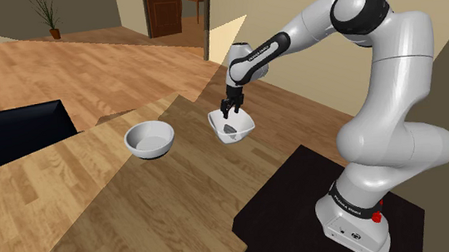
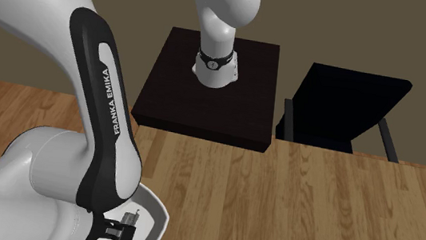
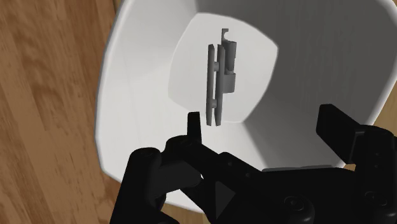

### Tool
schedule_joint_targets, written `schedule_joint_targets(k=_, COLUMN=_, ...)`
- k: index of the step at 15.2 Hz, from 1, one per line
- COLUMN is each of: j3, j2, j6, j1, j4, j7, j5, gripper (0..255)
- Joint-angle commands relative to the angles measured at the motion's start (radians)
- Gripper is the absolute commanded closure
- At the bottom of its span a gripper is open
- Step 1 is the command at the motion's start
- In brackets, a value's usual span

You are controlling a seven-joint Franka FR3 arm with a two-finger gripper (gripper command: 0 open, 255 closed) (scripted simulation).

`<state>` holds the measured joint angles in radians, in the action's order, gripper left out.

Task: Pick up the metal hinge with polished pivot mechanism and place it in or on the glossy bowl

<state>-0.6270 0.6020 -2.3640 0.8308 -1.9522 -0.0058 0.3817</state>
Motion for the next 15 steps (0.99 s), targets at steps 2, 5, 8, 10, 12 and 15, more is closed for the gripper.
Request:
schedule_joint_targets(k=2, j3=0.000, j2=0.000, j6=0.000, j1=0.000, j4=0.000, j7=0.000, j5=0.000, gripper=0)
schedule_joint_targets(k=5, j3=-0.029, j2=-0.045, j6=0.047, j1=0.024, j4=0.005, j7=-0.021, j5=-0.034, gripper=0)
schedule_joint_targets(k=8, j3=-0.053, j2=-0.084, j6=0.090, j1=0.044, j4=0.014, j7=-0.040, j5=-0.064, gripper=0)
schedule_joint_targets(k=10, j3=-0.053, j2=-0.084, j6=0.090, j1=0.044, j4=0.014, j7=-0.040, j5=-0.064, gripper=0)
schedule_joint_targets(k=12, j3=-0.053, j2=-0.084, j6=0.090, j1=0.044, j4=0.014, j7=-0.040, j5=-0.064, gripper=0)
schedule_joint_targets(k=15, j3=-0.053, j2=-0.084, j6=0.090, j1=0.044, j4=0.014, j7=-0.040, j5=-0.064, gripper=0)
